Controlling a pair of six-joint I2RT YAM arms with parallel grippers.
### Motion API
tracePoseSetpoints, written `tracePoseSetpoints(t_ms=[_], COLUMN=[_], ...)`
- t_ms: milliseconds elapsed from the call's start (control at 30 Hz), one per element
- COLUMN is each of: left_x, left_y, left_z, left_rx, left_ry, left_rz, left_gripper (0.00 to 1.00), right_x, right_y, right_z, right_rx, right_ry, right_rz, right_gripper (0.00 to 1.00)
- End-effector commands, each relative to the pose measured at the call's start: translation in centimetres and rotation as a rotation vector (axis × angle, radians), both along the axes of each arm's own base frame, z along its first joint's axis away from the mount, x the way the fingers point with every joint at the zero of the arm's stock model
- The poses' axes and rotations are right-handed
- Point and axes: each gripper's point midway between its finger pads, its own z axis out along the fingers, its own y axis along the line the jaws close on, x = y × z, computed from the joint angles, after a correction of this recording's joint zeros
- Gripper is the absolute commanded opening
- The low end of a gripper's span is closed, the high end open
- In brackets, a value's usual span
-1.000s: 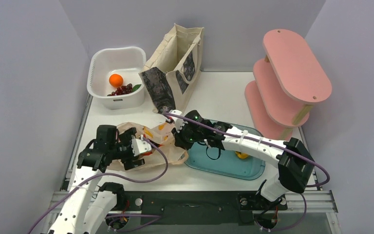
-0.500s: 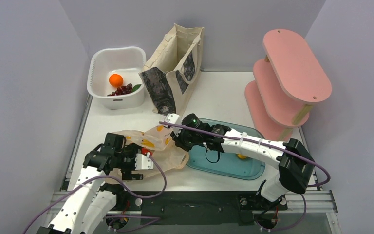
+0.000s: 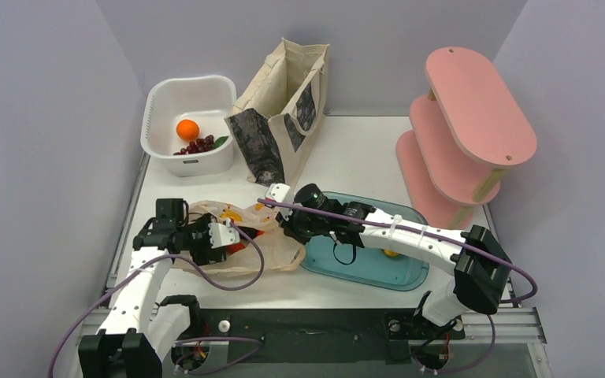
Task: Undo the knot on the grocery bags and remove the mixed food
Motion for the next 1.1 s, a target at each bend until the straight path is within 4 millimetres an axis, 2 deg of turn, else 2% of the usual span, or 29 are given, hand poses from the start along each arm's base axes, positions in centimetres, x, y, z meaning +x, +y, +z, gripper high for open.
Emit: tracePoseSetpoints(t_ms=[0,167,300,367,433,500,533,600,633,667,700,733,800,867,1067], left_x=[0.3,-0.8,-0.4,-0.4,-0.7,-0.8,-0.9,-0.9,-0.4,-1.0,-0.5,-1.1,-0.7,-1.3,-3.3], left_y=[-0.8,0.1,1.5,1.8,2.1,2.1,1.4,0.2,-0.2,-1.2,-1.9,-3.1,-4.9,-6.4,-9.2], left_z=[0.0,-3.4,-6.5,-7.3,-7.6,-7.3,-7.1,-5.8,-4.3,-3.5,-1.6,-0.5,4.0,6.9,12.1], left_rx=[0.031,0.097,0.192,0.218,0.236,0.238,0.226,0.178,0.162,0.107,0.08,0.004,-0.104,-0.196,-0.376], left_ry=[-0.016,0.108,0.138,0.165,0.193,0.194,0.188,0.154,0.107,0.119,0.068,0.084,0.009,-0.008,0.028], left_rz=[-0.187,-0.259,-0.297,-0.305,-0.311,-0.309,-0.326,-0.328,-0.324,-0.322,-0.311,-0.296,-0.268,-0.257,-0.233], left_gripper=[0.97,0.97,0.97,0.92,0.81,0.43,0.17,0.06,0.05,0.03,0.03,0.01,0.0,0.0,0.0], right_x=[0.6,1.2,1.4,1.5,1.8,2.2,2.3,2.6,2.7,2.8,2.9,2.9,2.8,2.7,2.8], right_y=[0.2,-0.1,-0.2,-0.2,-0.1,-0.1,-0.1,0.0,0.1,0.2,0.3,0.4,0.6,0.8,1.2], right_z=[2.2,2.3,2.3,2.3,2.3,2.4,2.3,2.3,2.4,2.4,2.5,2.6,2.5,2.5,2.7], right_rx=[0.047,0.052,0.062,0.063,0.066,0.07,0.07,0.073,0.077,0.078,0.08,0.088,0.097,0.103,0.125], right_ry=[-0.046,-0.036,-0.013,-0.01,-0.005,0.002,0.004,0.01,0.013,0.013,0.013,0.019,0.035,0.045,0.068], right_rz=[-0.009,-0.028,-0.033,-0.035,-0.039,-0.049,-0.051,-0.055,-0.057,-0.058,-0.06,-0.066,-0.076,-0.079,-0.101], right_gripper=[0.0,0.0,0.0,0.0,0.0,0.0,0.0,0.0,0.0,0.0,0.0,0.0,0.0,0.0,0.0])
